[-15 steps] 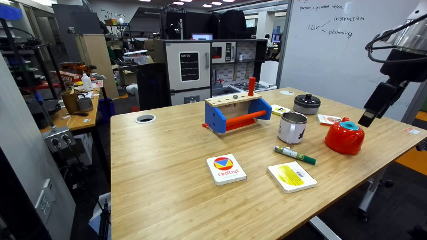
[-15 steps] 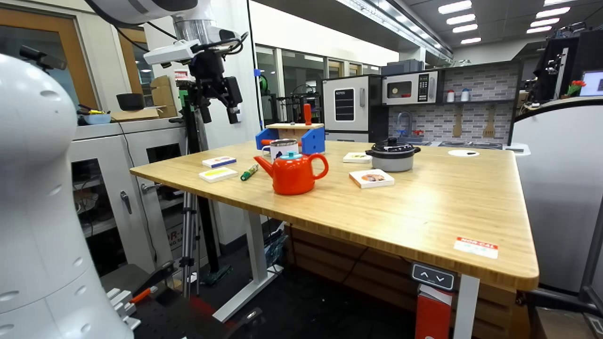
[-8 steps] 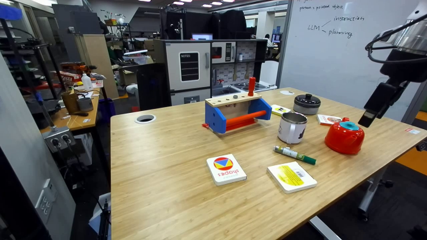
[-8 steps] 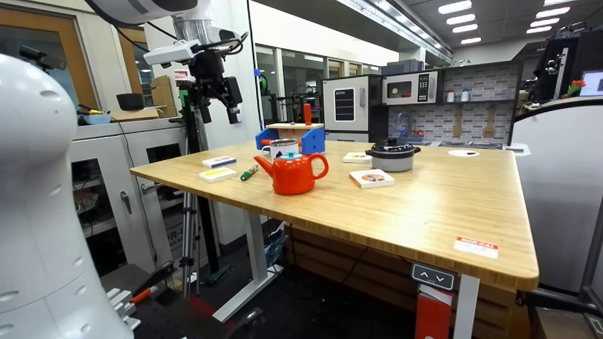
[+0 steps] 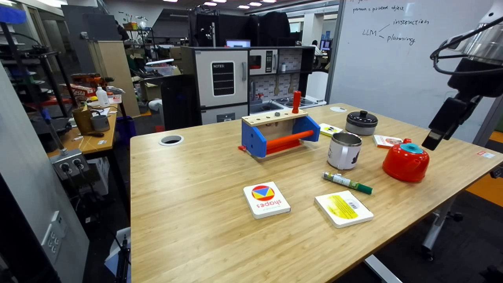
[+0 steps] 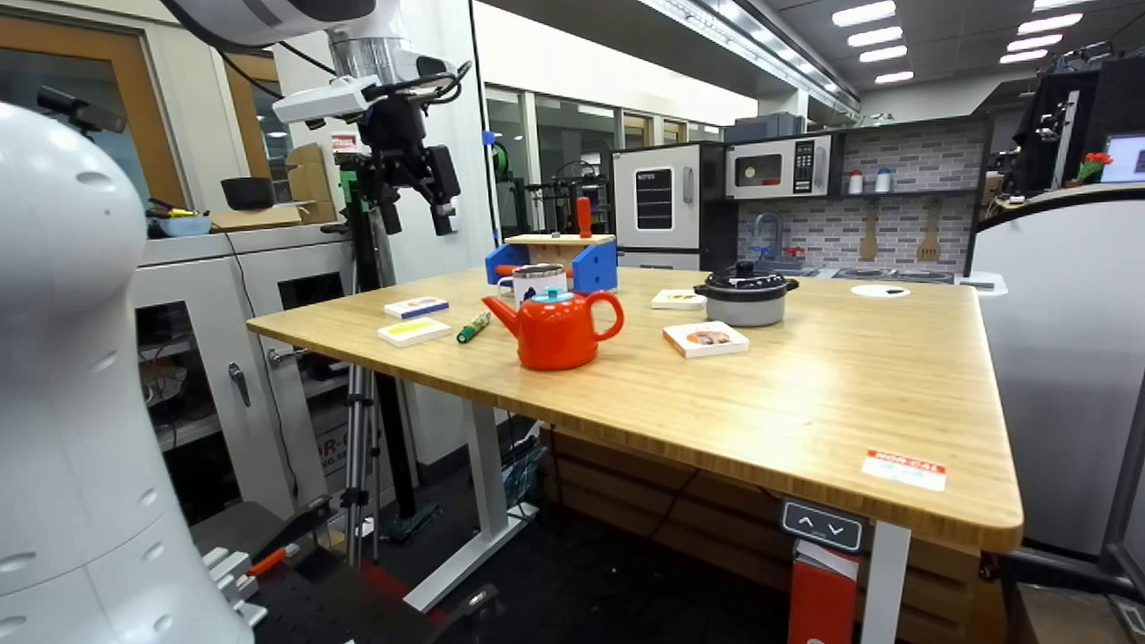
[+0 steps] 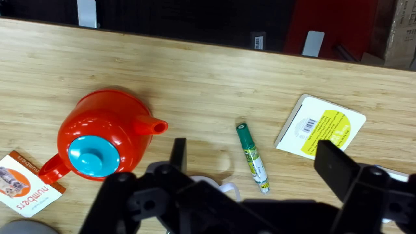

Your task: Put the mug on the book

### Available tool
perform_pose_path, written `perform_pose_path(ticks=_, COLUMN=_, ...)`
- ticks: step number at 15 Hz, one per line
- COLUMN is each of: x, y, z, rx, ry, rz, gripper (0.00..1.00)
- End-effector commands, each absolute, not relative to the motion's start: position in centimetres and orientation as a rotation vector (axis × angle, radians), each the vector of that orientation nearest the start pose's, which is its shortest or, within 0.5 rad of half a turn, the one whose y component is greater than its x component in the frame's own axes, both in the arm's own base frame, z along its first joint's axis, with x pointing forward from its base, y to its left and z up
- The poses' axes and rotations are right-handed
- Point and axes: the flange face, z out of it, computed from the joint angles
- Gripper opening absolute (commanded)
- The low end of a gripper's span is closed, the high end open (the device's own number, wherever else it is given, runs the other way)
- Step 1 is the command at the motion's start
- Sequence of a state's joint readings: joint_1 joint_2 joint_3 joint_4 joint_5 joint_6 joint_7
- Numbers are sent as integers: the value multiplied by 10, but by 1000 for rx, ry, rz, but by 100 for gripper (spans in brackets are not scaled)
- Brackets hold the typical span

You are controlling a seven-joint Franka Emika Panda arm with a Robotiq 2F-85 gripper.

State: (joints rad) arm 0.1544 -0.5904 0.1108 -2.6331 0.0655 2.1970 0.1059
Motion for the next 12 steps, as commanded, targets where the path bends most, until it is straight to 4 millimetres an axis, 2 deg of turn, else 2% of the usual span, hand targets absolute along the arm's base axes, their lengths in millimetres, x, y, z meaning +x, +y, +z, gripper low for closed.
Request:
perform_pose_path(ticks=1, x=362, y=101, z=447, rx=-3107, ry=-173, rz=-234, gripper=100)
perform_pose_path(ticks=3, x=362, y=101, z=447, rx=-3107, ry=-173, rz=-234, gripper=100)
perform_pose_path(ticks=6, x=371, y=110, z=462, rx=-3133, ry=-249, rz=-366, gripper=100)
perform_pose_path(ticks=9, x=382, y=134, z=483, rx=-3154, ry=-405, rz=-606, gripper=100)
perform_pose_path(ticks=12, x=392, y=159, z=491, rx=-3110, ry=-538, rz=-808, gripper=100)
